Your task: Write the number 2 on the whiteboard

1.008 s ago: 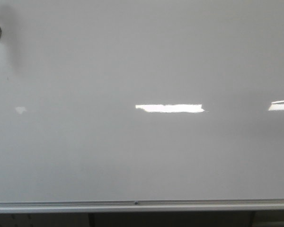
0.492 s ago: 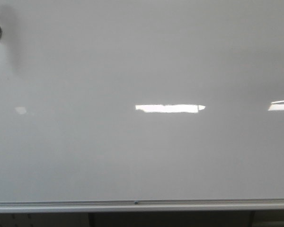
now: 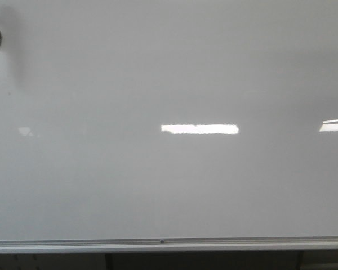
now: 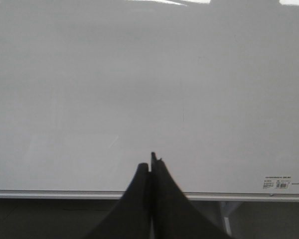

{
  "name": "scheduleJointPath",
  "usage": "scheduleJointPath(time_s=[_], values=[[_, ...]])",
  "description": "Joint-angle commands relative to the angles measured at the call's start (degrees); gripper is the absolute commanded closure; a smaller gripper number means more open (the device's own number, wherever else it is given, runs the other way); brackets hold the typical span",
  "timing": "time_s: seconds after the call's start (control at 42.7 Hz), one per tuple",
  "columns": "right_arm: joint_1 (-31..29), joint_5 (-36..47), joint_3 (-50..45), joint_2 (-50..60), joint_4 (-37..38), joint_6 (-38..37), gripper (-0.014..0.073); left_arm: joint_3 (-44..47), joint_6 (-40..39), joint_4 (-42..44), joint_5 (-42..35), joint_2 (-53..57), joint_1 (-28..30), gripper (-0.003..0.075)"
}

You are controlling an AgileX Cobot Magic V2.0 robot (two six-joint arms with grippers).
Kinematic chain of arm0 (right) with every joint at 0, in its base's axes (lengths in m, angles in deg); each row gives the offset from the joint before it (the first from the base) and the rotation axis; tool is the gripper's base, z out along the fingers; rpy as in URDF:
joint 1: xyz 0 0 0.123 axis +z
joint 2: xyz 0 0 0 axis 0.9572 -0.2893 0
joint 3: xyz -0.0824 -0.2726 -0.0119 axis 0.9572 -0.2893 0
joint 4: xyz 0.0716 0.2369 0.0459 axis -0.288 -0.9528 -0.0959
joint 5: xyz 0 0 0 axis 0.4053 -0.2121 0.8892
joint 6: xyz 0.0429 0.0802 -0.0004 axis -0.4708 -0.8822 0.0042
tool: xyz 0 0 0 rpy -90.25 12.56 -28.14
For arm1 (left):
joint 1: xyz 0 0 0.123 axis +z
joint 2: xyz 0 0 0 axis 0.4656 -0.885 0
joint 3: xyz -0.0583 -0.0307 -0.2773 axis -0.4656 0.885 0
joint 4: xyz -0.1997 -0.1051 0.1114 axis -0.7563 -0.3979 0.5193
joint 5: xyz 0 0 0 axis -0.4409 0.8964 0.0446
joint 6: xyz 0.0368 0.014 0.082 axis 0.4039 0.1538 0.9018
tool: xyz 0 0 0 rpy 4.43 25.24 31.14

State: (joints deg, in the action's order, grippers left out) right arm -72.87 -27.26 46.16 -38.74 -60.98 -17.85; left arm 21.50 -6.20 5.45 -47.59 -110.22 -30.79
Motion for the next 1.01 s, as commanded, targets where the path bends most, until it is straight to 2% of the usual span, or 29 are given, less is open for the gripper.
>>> scheduleJointPath(time_s=[0.0,0.094,0.164,0.258,0.305,0.375,0.469,0.703,0.985], values=[[0.0,3.2,1.8,-1.1,1.3,0.8,0.0653,-2.0,-0.1,-0.4,-3.5,-1.3,-0.3,0.0741],[0.0,3.3,1.8,-1.1,1.3,1.5,0.0568,-2.0,-0.1,-0.4,-3.5,-2.0,-0.3,0.0731],[0.0,3.2,1.8,-1.1,1.3,1.7,0.0455,-2.0,-0.1,-0.4,-3.5,-2.6,-0.3,0.0671],[0.0,3.2,1.8,-1.1,1.3,1.9,0.0242,-2.0,-0.1,-0.4,-3.8,-3.9,-0.3,0.0484],[0.0,3.2,1.8,-1.1,1.3,1.9,0.0136,-2.0,-0.1,-0.4,-4.0,-4.5,-0.3,0.0358],[0.0,3.2,1.8,-1.1,1.3,1.9,0.0036,-2.0,-0.1,-0.4,-4.4,-5.7,-0.3,0.0212],[0.0,3.2,1.8,-1.1,1.3,1.9,0.0002,-2.0,-0.1,-0.4,-6.1,-8.0,-0.3,0.0143],[0.0,3.3,1.7,-1.1,1.3,1.9,0.0002,-3.2,-0.1,-2.0,-14.7,-16.5,-0.3,0.0158],[0.0,3.3,1.7,-1.1,1.3,1.9,0.0002,-11.2,-0.1,-2.8,-15.2,-30.9,-0.5,0.0158]])
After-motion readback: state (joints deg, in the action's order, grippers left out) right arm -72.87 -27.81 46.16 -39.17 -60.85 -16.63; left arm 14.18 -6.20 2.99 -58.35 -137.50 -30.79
